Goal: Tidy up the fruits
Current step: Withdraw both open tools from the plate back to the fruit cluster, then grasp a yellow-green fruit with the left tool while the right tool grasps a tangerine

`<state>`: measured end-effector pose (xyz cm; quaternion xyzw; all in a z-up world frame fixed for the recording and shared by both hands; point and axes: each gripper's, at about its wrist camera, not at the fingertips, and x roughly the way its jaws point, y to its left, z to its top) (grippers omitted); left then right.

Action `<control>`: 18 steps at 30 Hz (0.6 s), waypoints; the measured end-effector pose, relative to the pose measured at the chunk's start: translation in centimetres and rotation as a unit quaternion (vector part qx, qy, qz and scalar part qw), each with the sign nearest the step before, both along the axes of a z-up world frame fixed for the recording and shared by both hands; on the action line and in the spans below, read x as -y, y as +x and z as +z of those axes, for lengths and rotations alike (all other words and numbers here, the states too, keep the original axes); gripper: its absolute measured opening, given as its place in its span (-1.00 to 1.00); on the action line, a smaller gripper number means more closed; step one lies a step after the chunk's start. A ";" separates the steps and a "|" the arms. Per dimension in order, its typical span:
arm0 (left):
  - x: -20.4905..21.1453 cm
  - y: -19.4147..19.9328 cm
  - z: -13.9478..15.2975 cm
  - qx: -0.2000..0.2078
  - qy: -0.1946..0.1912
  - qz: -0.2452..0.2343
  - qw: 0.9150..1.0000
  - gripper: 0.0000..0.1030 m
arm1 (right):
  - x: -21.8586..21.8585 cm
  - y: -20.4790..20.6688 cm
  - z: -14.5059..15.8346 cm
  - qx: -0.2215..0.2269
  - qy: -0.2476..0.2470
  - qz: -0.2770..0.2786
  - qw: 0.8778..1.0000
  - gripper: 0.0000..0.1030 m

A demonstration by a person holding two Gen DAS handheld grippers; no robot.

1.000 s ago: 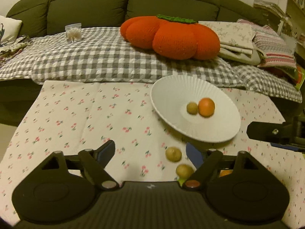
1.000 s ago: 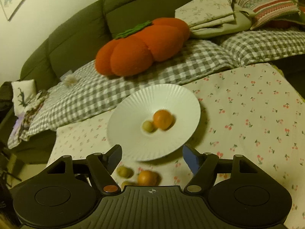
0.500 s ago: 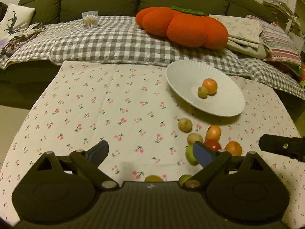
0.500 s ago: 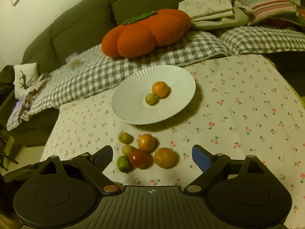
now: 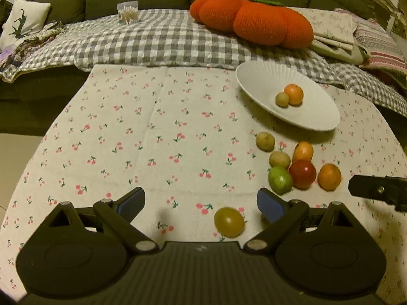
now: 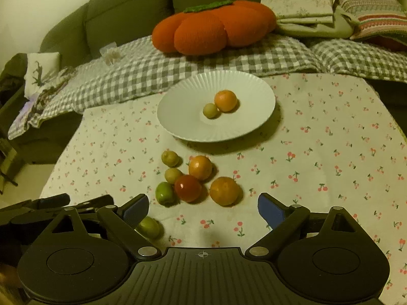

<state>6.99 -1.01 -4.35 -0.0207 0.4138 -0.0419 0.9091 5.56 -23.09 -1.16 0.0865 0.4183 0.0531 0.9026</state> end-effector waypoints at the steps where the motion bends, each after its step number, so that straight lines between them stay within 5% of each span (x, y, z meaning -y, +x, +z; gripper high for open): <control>1: -0.1 0.0 -0.2 -0.001 -0.001 0.000 1.000 0.84 | 0.1 0.2 -0.3 -0.005 -0.003 -0.003 1.000 0.83; 18: -1.0 0.0 -2.3 -0.017 -0.017 -0.028 0.999 0.78 | 3.4 1.8 -2.5 -0.038 0.026 -0.078 0.996 0.81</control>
